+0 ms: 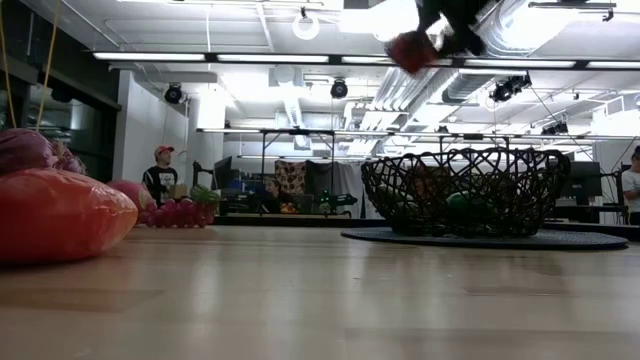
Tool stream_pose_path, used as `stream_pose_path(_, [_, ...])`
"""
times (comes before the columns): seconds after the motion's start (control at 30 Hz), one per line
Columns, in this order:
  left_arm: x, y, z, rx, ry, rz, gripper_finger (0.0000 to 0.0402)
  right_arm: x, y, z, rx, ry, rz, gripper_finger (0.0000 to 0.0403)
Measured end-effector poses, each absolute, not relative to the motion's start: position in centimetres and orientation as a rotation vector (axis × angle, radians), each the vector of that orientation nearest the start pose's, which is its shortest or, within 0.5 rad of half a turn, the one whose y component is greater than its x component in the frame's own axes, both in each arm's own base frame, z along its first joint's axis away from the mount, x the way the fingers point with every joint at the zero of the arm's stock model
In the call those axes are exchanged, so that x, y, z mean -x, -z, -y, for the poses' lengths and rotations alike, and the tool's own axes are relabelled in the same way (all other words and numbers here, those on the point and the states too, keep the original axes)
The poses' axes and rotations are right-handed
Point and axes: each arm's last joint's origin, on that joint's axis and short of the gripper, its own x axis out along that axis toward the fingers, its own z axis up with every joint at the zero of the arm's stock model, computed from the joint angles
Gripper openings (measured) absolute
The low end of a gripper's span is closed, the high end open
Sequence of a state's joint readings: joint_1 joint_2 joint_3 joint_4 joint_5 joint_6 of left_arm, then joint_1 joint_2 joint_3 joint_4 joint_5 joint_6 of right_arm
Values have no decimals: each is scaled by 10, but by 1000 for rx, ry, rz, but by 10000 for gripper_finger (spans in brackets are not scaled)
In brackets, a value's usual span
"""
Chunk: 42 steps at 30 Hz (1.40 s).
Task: Build produce basket
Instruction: Put the bell pepper into the wire basket
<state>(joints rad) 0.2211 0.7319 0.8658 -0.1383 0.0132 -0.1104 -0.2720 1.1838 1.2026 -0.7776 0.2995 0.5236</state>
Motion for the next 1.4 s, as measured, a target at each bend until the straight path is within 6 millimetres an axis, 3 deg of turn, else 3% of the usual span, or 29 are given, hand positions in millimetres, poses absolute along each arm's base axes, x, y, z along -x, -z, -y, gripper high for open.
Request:
stream_pose_path(0.1, [-151,-372,-34,101,-208,6,0,-214,-317,87,-566,824,-823,226])
stream_pose_path(0.2, [-151,-372,-34,101,-211,6,0,-215,-287,101,-663,854,-923,226])
stream_pose_path(0.4, [-151,-372,-34,101,-230,8,0,-227,-236,127,-866,1002,-894,226])
stream_pose_path(0.53, [-151,-372,-35,101,-238,8,0,-233,-214,141,-984,1101,-852,226])
stream_pose_path(0.83, [-151,-372,-35,90,-260,8,0,-242,-191,149,-1130,1228,-818,227])
stream_pose_path(1.13, [-151,-372,-35,84,-260,7,0,-245,-181,152,-1108,1272,-829,231])
stream_pose_path(1.4, [-151,-372,-35,83,-260,7,0,-245,-181,154,-1067,1303,-815,316])
